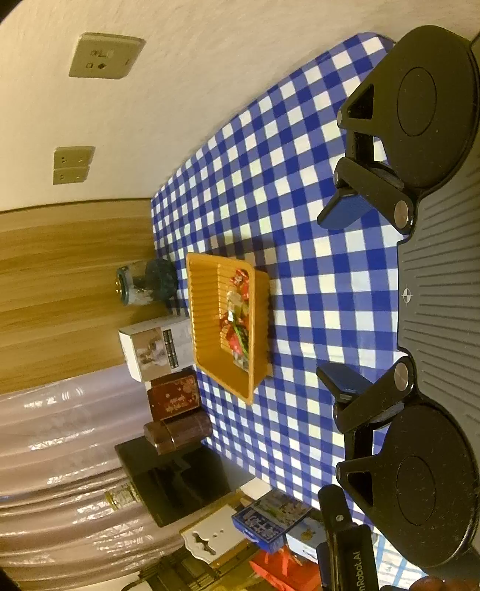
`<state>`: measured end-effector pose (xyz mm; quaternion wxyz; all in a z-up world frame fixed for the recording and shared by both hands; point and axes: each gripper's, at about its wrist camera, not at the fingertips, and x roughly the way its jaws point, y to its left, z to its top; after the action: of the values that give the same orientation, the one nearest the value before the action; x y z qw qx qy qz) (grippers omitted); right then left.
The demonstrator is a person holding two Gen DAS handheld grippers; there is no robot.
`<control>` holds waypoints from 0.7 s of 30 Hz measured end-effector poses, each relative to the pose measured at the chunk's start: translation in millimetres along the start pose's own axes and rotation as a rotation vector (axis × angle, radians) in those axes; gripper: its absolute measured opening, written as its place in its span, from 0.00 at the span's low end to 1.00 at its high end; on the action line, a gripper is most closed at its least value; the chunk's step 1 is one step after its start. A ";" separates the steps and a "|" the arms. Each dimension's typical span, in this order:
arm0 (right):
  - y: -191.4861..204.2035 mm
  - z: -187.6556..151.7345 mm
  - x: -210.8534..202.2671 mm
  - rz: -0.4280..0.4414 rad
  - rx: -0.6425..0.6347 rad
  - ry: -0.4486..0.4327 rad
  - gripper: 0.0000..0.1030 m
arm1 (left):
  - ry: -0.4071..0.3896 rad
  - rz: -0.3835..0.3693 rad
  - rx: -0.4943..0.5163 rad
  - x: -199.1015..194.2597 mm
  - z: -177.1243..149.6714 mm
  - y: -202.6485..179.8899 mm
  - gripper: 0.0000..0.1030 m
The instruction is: Organize snacks
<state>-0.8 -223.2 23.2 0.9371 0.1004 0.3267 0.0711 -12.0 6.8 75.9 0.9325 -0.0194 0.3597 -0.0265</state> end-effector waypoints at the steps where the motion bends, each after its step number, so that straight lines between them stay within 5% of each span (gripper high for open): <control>1: 0.7 -1.4 -0.7 -0.005 -0.005 0.000 0.77 | 0.001 0.001 -0.003 0.2 -0.9 0.5 1.00; 21: 4.6 -8.2 8.3 -0.010 -0.023 0.022 0.77 | 0.024 0.002 -0.014 9.3 -6.6 2.1 1.00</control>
<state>0.2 -215.9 13.1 0.9348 0.0870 0.3368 0.0713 -9.4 8.2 64.7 0.9280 -0.0254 0.3710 -0.0231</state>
